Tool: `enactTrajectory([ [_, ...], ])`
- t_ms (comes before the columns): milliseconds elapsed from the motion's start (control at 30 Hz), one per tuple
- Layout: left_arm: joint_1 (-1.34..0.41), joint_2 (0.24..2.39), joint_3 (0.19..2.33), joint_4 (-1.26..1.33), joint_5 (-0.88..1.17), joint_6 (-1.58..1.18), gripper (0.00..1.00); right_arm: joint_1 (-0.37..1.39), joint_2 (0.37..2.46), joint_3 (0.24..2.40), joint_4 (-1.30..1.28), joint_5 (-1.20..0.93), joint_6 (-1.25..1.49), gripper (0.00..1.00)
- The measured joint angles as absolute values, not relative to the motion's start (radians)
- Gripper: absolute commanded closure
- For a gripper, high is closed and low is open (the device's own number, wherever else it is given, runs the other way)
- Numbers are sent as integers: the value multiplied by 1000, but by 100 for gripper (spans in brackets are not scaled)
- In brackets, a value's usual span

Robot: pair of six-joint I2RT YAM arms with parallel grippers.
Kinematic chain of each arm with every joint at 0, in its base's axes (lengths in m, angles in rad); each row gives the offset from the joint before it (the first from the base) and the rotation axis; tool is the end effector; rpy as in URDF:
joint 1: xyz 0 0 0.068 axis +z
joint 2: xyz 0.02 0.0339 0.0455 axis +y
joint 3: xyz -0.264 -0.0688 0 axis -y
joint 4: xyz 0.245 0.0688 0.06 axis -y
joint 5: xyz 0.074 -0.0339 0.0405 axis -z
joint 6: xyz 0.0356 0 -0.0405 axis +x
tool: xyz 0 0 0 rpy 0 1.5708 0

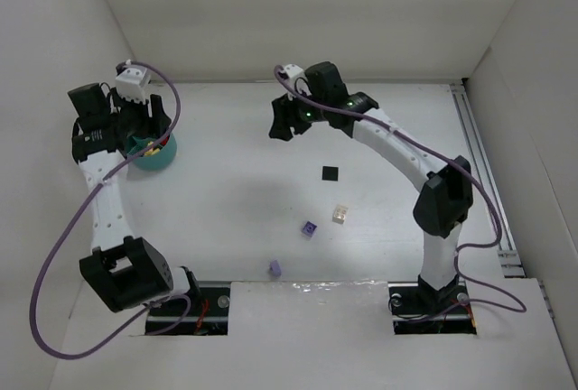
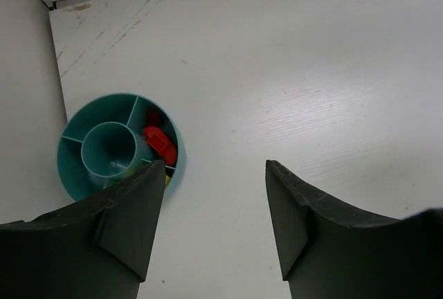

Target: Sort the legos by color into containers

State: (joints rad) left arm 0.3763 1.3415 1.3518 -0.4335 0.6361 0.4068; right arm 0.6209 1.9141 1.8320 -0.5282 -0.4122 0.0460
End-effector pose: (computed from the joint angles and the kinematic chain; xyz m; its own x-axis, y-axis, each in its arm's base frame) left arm 0.2849 0.0898 0.3910 -0.2684 0.2362 -0.9339 0.3423 0.9296 0.1367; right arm 0.3539 0.2707 0.3407 -0.5024 -0.3076 -0.8080 -0.7778 0.5690 0.2670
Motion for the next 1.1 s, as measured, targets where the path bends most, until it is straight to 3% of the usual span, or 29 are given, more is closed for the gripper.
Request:
enactTrajectory([
  [200,376,1302,1309,-455,637,328,50,668,2125,2157,-477,-402,121,34],
  [333,375,1302,1272,-464,639,235,43,624,2140,2167,-449,-420,146,34],
  [367,376,1302,1269,-467,639,218,36,610,2138,2160,-440,-425,153,34],
  [500,385,1303,1268,-472,644,184,32,565,2118,2091,-398,-437,178,34],
  [600,423,1327,1274,-485,651,189,0,556,2101,2041,-391,-444,201,34],
  [1100,534,1573,1428,-612,595,522,0,598,2062,1967,-350,-417,197,33],
])
